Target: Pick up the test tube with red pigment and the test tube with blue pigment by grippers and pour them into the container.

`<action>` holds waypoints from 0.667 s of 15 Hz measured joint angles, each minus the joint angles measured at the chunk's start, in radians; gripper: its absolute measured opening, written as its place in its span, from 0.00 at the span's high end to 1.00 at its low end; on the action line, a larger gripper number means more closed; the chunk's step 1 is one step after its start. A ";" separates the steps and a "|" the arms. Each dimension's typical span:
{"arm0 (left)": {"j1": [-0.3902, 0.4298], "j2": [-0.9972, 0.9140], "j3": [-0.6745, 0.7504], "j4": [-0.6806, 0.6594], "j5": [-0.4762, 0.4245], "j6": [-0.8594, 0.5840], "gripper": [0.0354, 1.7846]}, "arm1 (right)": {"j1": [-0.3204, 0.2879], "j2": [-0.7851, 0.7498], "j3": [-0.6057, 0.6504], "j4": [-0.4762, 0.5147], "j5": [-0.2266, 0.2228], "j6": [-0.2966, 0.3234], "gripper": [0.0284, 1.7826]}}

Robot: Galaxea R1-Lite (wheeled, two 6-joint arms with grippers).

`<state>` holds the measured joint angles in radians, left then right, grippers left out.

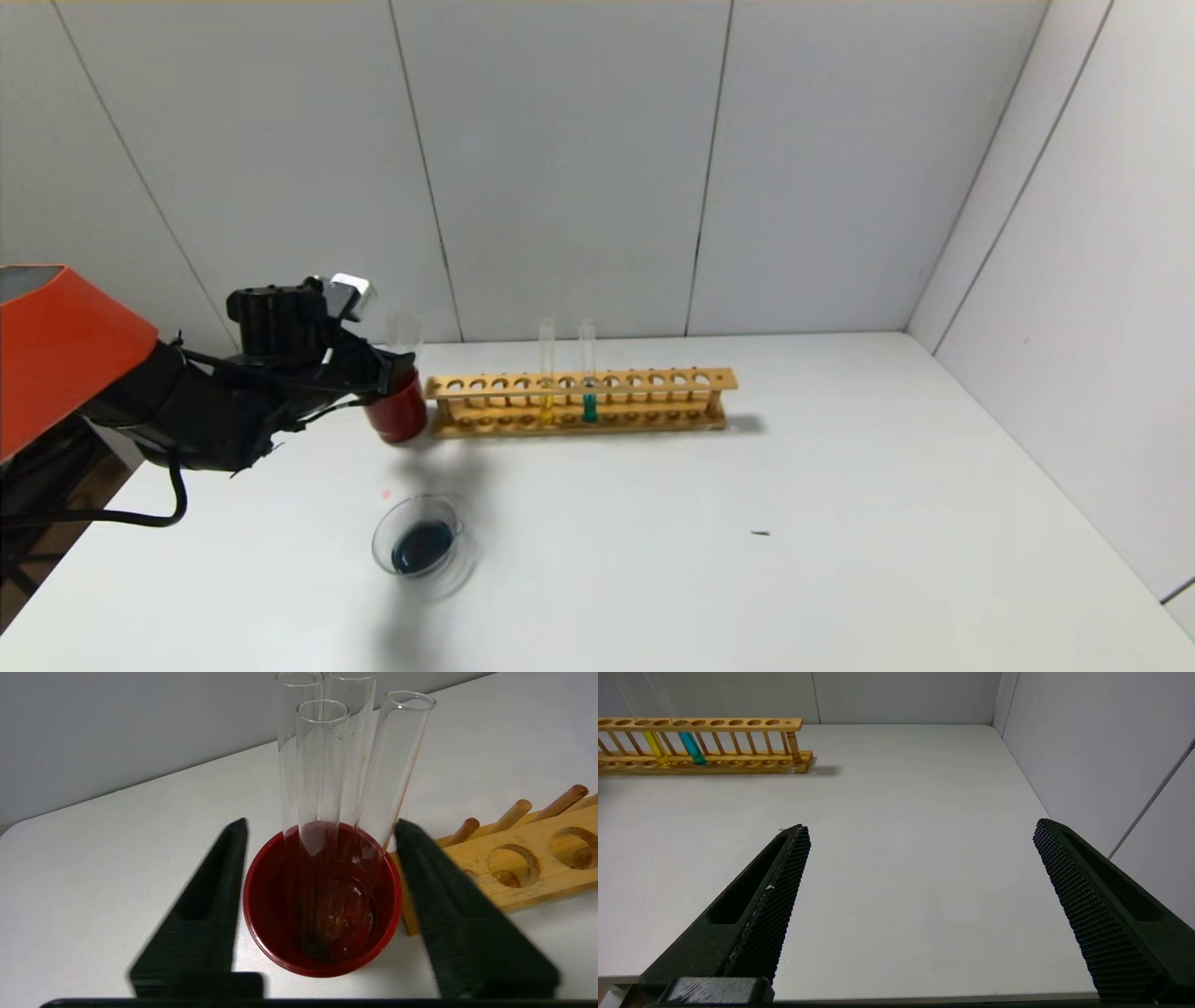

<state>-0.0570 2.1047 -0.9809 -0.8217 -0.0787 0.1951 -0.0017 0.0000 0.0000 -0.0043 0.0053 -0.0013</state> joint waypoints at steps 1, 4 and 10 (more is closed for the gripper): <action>0.000 -0.010 0.003 0.003 0.000 0.000 0.26 | 0.000 0.000 0.000 0.000 0.000 0.000 0.02; 0.000 -0.050 0.021 0.009 -0.009 0.003 0.08 | 0.000 0.000 0.000 0.000 0.000 0.000 0.02; -0.001 -0.270 0.059 0.087 -0.013 0.007 0.03 | 0.000 0.000 0.000 0.000 0.000 0.000 0.02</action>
<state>-0.0577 1.8349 -0.9217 -0.7345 -0.0913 0.2026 -0.0017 0.0000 0.0000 -0.0043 0.0053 -0.0013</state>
